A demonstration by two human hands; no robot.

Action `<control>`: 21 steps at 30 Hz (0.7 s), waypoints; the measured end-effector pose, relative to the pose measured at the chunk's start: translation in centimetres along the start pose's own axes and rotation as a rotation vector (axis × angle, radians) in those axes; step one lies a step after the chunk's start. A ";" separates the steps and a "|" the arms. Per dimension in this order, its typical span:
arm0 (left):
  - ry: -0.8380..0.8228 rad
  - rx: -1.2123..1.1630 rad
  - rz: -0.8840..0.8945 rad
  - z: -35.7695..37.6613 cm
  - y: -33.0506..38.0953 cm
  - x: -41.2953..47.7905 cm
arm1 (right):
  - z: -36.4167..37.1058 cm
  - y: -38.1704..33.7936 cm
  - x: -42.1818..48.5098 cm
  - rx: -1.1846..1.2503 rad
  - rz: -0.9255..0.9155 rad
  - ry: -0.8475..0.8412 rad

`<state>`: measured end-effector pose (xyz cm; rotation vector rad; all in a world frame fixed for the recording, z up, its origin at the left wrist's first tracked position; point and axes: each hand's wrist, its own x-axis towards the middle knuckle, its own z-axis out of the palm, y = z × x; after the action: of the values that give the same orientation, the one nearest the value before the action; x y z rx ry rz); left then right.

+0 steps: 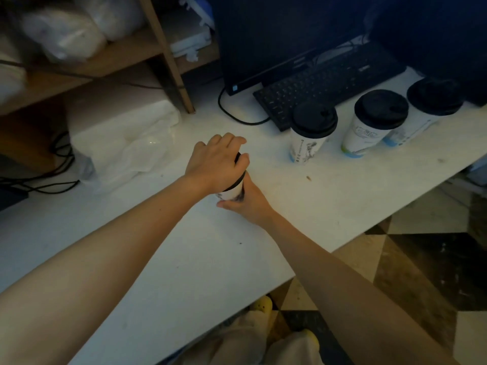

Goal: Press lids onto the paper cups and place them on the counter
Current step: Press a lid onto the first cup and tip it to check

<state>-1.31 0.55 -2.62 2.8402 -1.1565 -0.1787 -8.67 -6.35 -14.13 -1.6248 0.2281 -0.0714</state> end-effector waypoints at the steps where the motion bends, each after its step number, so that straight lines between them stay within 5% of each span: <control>1: -0.011 0.000 0.001 -0.1 0.0 0.0 | 0.0 -0.3 -0.1 -0.003 0.004 0.005; 12: -0.213 -0.050 0.136 -7.2 2.3 0.7 | -2.5 -6.9 -3.1 -0.157 -0.051 0.175; 21: 0.176 -0.506 0.324 -20.4 4.0 -0.8 | -6.5 -18.3 -4.1 -0.248 -0.350 0.339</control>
<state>-1.92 -1.29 18.12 2.1592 -1.2918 -0.1676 -11.93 -11.00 4.87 -1.8808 0.2153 -0.6098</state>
